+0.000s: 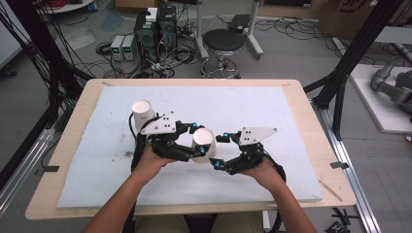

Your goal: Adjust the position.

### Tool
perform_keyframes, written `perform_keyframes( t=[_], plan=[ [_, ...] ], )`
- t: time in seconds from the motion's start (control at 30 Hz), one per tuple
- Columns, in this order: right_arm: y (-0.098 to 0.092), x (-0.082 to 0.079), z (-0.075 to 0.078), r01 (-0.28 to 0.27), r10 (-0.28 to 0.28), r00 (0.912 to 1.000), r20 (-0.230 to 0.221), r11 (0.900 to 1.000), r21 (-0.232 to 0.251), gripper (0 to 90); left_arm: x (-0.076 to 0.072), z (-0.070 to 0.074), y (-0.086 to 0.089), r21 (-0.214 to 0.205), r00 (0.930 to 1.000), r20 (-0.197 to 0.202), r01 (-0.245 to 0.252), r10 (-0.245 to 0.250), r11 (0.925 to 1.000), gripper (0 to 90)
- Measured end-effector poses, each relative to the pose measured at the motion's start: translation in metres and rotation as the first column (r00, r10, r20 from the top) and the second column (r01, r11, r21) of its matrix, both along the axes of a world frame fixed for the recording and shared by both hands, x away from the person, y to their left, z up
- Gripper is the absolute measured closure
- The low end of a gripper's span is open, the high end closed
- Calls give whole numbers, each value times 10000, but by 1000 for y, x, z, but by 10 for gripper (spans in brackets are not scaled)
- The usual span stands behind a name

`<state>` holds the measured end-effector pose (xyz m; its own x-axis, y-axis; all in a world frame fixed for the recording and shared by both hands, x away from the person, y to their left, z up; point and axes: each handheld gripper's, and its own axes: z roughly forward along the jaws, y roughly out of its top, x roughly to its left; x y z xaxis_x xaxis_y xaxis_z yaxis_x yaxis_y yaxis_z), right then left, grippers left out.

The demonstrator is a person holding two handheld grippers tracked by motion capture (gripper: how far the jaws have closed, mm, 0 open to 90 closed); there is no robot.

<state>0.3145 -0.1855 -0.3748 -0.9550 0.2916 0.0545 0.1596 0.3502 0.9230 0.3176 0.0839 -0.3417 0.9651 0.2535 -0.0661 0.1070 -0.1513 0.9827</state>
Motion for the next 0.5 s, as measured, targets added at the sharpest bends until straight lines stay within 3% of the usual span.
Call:
perform_keyframes(
  t=[0.2,0.5],
  plan=[
    [7,1,-2,-481,485,9987,-171,9986,213,230,-2,-3,-4,-142,9989,-77,454,-455,9989,370],
    [9,2,-4,-947,965,9948,-323,9941,533,302,-3,-4,-4,-254,9979,-101,634,-637,9977,372]
  ],
)
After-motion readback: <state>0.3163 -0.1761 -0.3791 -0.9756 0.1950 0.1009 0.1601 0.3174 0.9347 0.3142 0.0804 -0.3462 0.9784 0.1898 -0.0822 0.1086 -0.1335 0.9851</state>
